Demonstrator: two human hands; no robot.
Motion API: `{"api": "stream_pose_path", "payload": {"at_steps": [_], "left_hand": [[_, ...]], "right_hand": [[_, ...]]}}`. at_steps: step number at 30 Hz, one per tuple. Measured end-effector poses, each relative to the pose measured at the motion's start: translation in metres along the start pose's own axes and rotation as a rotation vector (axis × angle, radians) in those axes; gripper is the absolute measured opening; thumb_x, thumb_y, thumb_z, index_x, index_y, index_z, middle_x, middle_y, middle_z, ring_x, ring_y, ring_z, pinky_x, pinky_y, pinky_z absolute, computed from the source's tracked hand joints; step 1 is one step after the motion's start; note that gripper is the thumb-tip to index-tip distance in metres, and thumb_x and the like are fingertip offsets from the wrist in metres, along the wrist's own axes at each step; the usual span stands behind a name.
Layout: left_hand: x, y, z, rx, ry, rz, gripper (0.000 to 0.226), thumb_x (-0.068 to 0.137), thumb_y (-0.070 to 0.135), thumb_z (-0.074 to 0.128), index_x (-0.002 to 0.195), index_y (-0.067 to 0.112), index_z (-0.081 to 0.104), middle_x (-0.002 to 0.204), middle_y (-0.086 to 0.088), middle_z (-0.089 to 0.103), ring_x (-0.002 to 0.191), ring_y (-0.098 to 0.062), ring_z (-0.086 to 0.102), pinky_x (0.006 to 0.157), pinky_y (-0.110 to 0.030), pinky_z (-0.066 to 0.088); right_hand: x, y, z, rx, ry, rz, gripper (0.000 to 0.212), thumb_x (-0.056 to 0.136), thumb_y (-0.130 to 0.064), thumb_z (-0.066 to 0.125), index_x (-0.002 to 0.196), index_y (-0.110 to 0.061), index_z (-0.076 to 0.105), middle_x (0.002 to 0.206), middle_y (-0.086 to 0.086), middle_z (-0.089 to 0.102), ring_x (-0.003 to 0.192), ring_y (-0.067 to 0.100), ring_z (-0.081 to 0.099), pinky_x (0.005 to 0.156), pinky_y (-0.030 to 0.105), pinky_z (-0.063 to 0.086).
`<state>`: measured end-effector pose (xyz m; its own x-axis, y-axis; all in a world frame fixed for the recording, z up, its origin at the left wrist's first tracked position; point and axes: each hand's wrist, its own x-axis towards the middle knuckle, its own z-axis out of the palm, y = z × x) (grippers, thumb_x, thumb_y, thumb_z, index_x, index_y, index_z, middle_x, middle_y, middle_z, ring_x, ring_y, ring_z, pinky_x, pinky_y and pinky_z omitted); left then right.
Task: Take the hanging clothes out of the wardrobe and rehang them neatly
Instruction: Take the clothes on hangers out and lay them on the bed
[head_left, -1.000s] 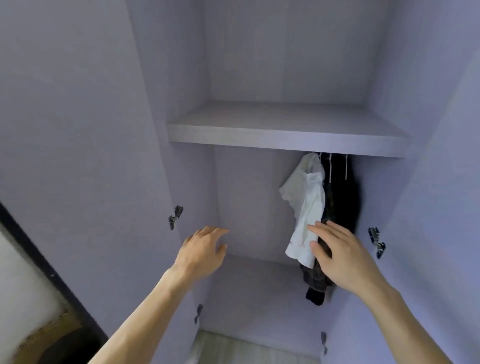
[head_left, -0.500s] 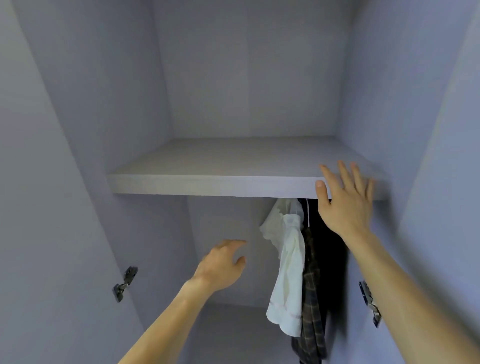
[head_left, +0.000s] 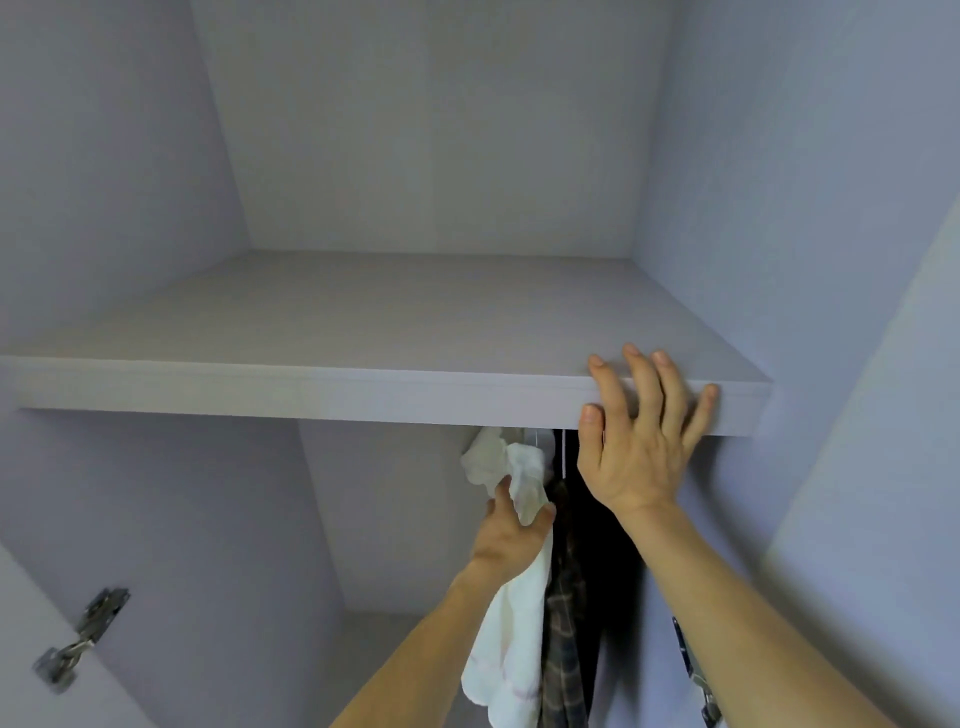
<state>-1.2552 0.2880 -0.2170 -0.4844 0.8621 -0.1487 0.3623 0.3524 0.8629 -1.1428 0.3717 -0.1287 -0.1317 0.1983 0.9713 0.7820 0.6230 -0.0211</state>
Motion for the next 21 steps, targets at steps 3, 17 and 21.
{"api": "stream_pose_path", "payload": {"at_steps": [3,17,21], "left_hand": [[0.021,0.014,0.015,0.027,0.058,-0.040,0.085,0.097,0.052,0.051,0.157,0.019,0.001,0.157,-0.010,0.025,0.137,-0.032,0.042,0.107,-0.040,0.039],[0.044,0.018,-0.024,-0.019,0.215,0.073,0.021,0.105,0.024,0.037,0.122,0.016,0.046,0.095,-0.003,0.062,0.075,-0.014,0.058,0.075,-0.032,0.047],[0.035,0.017,-0.033,-0.272,0.196,0.057,0.022,0.104,0.040,0.043,0.120,0.027,0.052,0.106,0.009,0.056,0.105,-0.017,0.053,0.092,-0.030,0.041]], "right_hand": [[-0.001,0.002,0.004,-0.006,0.035,-0.018,0.042,0.100,-0.034,0.039,0.141,-0.031,0.047,0.147,0.005,0.047,0.143,0.025,0.032,0.119,0.059,0.011],[-0.001,0.004,0.010,-0.014,0.091,-0.032,0.043,0.100,-0.036,0.034,0.142,-0.033,0.046,0.147,0.001,0.045,0.141,0.024,0.036,0.118,0.058,0.011],[-0.001,0.003,0.010,-0.015,0.096,-0.029,0.043,0.100,-0.035,0.036,0.141,-0.032,0.047,0.146,0.002,0.047,0.140,0.025,0.037,0.117,0.060,0.012]]}}
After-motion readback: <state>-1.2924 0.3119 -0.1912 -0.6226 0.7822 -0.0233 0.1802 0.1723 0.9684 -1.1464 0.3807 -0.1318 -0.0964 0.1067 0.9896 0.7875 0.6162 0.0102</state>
